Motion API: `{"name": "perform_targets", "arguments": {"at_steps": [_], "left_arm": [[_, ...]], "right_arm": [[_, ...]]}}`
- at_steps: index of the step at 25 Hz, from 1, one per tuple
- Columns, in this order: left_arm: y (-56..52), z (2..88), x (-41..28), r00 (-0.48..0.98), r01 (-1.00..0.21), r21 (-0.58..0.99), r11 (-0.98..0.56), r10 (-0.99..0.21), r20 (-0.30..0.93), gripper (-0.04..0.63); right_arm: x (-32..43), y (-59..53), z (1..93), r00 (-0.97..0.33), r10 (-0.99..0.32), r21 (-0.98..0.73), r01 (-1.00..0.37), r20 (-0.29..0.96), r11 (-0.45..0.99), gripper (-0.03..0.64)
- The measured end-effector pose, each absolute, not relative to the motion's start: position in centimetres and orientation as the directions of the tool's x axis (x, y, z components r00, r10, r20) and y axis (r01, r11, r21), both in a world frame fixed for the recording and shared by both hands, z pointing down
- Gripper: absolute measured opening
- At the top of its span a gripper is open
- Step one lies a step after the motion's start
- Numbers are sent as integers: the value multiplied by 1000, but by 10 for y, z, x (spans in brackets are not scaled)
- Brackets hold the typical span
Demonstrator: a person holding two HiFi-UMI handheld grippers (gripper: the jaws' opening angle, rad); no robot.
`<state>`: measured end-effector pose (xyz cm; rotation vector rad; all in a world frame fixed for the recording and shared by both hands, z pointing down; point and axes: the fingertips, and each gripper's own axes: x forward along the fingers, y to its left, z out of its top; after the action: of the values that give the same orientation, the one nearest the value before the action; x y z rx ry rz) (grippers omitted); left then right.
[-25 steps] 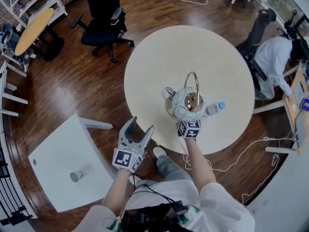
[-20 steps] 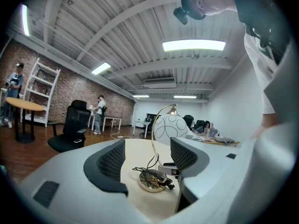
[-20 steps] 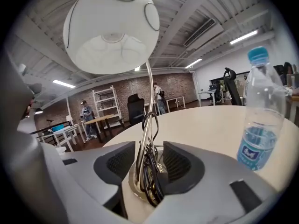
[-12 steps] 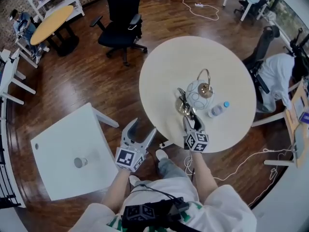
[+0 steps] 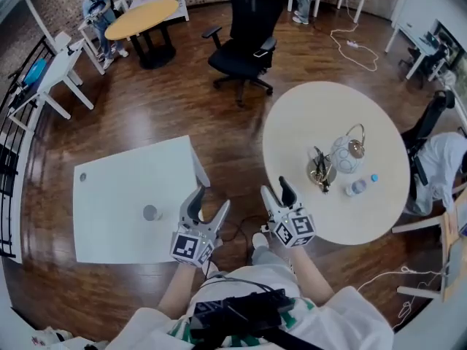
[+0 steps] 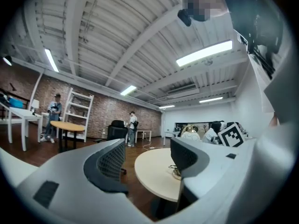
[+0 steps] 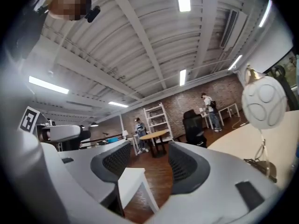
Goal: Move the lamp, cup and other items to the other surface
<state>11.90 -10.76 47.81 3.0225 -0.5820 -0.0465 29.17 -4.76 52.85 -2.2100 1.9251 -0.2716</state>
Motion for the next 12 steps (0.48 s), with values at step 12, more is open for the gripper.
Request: {"name": "perform_targets", "arguments": {"at_steps": [12], "left_arm": [[-147,462,-88,670,-739,30,-673,-739,-75,296]], "right_arm": [[88,-145,469,-274,-960,-118,-953,-63,280,281]]}}
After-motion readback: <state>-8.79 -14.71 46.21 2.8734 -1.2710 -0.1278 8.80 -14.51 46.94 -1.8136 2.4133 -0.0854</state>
